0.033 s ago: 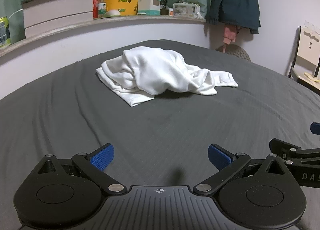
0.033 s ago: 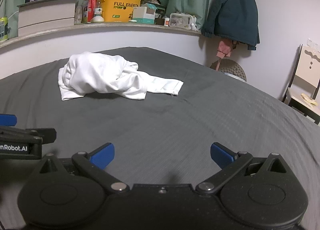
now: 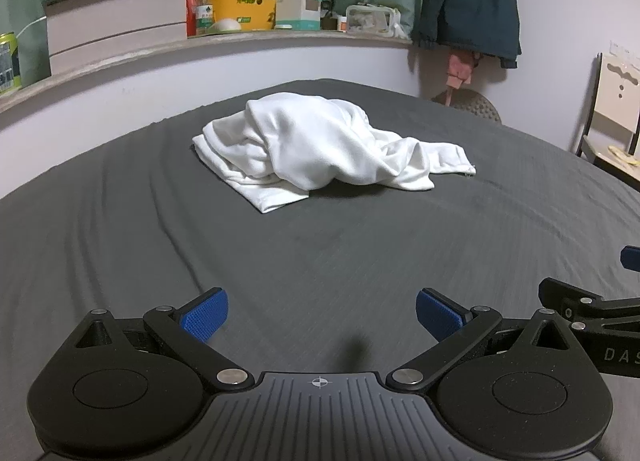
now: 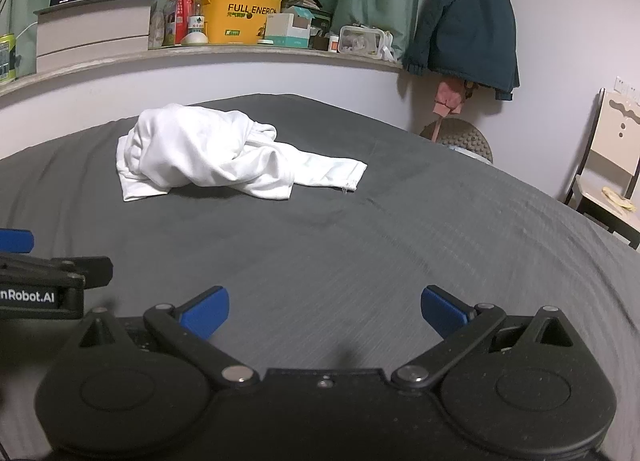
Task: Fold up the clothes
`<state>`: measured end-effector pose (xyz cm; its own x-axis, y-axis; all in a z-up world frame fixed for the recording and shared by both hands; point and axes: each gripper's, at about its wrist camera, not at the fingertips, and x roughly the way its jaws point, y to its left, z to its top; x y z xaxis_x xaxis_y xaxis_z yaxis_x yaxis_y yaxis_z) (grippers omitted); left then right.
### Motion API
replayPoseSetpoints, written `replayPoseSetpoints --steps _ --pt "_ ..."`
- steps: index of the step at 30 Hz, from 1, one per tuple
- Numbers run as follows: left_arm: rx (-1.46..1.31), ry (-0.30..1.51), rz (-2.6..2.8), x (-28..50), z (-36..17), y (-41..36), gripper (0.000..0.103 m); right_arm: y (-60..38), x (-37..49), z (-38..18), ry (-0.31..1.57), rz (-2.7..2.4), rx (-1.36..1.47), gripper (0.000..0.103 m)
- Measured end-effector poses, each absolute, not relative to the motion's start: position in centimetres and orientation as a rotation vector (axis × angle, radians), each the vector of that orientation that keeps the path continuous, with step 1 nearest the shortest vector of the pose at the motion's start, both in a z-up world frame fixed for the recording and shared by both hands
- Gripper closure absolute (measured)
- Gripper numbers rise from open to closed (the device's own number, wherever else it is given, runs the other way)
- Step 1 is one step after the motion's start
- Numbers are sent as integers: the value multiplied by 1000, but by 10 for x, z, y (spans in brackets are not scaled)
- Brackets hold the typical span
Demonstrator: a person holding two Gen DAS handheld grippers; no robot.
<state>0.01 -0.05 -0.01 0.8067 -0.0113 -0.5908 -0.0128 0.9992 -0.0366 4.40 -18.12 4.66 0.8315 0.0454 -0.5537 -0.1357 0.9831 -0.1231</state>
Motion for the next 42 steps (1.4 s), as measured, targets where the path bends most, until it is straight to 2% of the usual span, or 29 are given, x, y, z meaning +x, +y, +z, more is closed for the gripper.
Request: replayPoseSetpoints --steps 42 --pt "-29 639 8 0 -1 -3 0 -182 47 43 589 93 -150 0"
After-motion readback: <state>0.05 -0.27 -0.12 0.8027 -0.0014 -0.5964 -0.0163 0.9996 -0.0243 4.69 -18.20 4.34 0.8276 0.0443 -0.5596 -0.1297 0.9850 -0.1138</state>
